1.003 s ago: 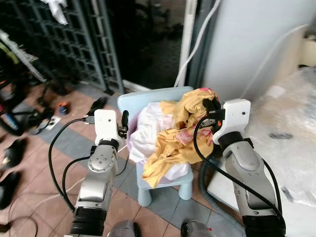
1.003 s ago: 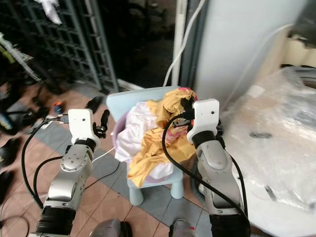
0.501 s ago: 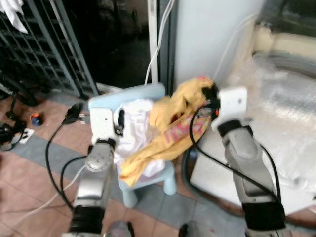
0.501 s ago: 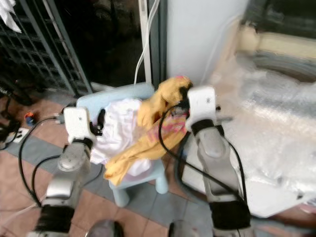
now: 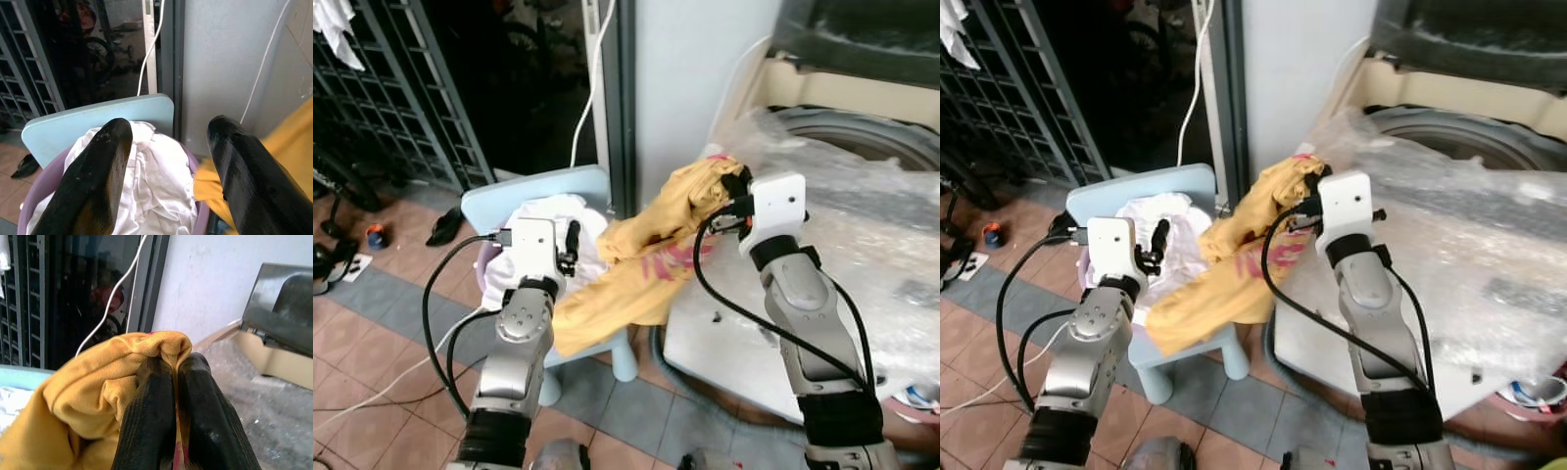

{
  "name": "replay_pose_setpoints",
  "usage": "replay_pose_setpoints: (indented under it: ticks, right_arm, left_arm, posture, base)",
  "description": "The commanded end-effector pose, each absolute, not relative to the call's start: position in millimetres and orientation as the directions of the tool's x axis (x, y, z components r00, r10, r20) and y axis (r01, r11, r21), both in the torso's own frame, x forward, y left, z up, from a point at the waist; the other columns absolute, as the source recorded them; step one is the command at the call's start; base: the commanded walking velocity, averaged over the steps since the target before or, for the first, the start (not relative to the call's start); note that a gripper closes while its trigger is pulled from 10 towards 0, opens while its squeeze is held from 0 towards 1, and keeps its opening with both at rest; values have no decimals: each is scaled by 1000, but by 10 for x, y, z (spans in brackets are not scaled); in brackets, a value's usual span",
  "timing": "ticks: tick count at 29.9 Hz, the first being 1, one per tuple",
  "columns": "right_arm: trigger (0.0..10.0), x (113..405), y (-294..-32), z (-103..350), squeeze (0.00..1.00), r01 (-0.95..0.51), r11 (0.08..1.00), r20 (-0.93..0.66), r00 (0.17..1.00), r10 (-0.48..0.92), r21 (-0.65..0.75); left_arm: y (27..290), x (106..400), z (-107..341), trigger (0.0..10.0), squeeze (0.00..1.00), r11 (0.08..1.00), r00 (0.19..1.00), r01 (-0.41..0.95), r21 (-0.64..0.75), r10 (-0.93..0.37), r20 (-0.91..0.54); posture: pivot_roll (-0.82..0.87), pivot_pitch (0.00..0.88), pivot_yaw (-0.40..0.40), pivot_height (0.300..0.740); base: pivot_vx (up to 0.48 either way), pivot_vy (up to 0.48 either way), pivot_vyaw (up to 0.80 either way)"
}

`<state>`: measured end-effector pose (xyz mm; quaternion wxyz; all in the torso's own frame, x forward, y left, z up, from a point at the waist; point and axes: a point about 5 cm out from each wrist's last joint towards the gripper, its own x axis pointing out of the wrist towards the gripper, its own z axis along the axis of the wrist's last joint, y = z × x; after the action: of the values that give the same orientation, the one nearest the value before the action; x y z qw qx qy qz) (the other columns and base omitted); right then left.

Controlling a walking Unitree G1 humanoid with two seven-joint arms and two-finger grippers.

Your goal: Clothes washing

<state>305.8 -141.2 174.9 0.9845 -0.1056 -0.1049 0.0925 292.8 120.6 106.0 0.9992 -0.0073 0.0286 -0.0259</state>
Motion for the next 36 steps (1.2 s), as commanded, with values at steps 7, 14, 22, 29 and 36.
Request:
replay_pose_setpoints:
  ticks: [7, 14, 22, 29, 36]
  right_arm:
    - [10000, 3330, -1459, 2212, 0, -116, 952, 334, 919, 211, -284]
    - [10000, 3585, -1588, 2636, 0, -44, 950, 422, 889, 178, -309]
    - [10000, 3831, -1591, 3038, 0, -23, 948, 481, 858, 183, -318]
    - [10000, 3888, -1397, 3086, 0, -114, 922, 470, 833, 292, -371]
    - [10000, 3862, -1280, 2812, 0, -236, 923, 403, 846, 349, -304]
  left_arm:
    - [1242, 2949, 1123, 10000, 0, 998, 998, 57, -33, -57, -18]
    - [1238, 2946, 1113, 10000, 0, 997, 998, 53, -55, -54, -17]
    - [1231, 2961, 1118, 10000, 0, 996, 998, 57, -63, -58, -12]
    - [1230, 2960, 1112, 10000, 0, 998, 999, 29, -64, -30, -17]
    - [1301, 2950, 1083, 10000, 0, 998, 999, -27, -50, 25, -33]
  posture:
    - [-33, 8, 60, 740]
    - [-36, 5, 51, 740]
    - [-38, 2, 52, 740]
    - [-34, 1, 39, 740]
    - [-29, 4, 37, 740]
  base:
    - [0, 0, -232]
    - [260, 0, -796]
    - [346, 0, -800]
    - [145, 0, -265]
    - [0, 0, 0]
